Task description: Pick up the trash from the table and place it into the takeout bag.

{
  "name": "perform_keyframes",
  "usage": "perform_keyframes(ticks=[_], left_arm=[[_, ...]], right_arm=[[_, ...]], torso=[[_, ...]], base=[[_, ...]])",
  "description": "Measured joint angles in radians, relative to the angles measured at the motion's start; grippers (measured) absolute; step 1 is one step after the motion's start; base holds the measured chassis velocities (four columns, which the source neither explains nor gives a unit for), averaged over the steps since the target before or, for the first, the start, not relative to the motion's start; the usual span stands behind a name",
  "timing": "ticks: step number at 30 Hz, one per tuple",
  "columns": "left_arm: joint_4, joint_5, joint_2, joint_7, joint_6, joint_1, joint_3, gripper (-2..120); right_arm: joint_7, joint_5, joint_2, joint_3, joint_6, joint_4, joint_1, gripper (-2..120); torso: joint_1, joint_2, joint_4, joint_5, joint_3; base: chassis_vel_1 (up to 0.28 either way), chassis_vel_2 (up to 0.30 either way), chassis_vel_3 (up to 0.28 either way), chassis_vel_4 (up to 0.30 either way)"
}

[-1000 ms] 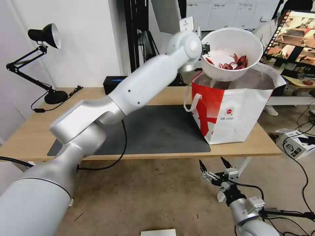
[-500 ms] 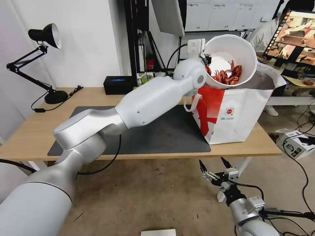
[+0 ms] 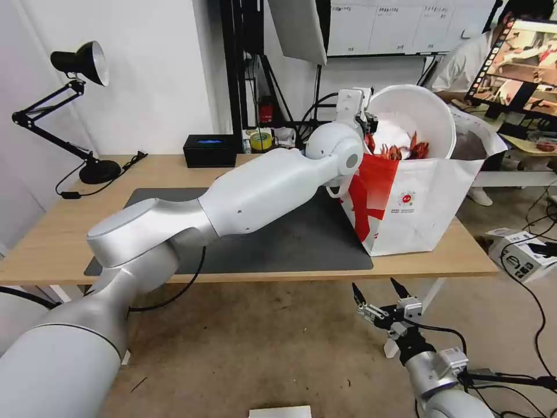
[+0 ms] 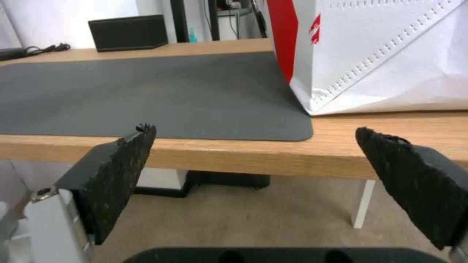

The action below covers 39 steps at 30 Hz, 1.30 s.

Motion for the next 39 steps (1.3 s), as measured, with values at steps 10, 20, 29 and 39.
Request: perform_keyframes(ticks=[10,20,29,39], left_arm=[[-0.038,-0.133,0.018,0.043,0.183,0.001,-0.006,7],[-0.047,-0.162,0.031,0.043,0.239,0.007,-0.006,43],[-0.099,-0.122,0.082,0.103,0.176,0.01,-0.036,74],[-0.298,-0.034,0.282,0.245,0.057,0.044,-0.099,99]], right_arm=[[0.0,0.0,0.0,0.0,0.0,0.0,0.0,100],[0.0,0.0,0.0,0.0,0.0,0.0,0.0,100],[0.0,0.0,0.0,0.0,0.0,0.0,0.0,100],[0.0,0.0,0.0,0.0,0.0,0.0,0.0,100]], torso=[[0.0,0.0,0.0001,0.0,0.0],[0.0,0.0,0.0001,-0.0001,0.0],[0.0,0.0,-0.0001,0.0,0.0],[0.0,0.0,-0.0001,-0.0002,0.0]], base=[[0.0,0.0,0.0,0.0],[0.0,0.0,0.0,0.0],[0.0,0.0,0.0,0.0],[0.0,0.0,0.0,0.0]])
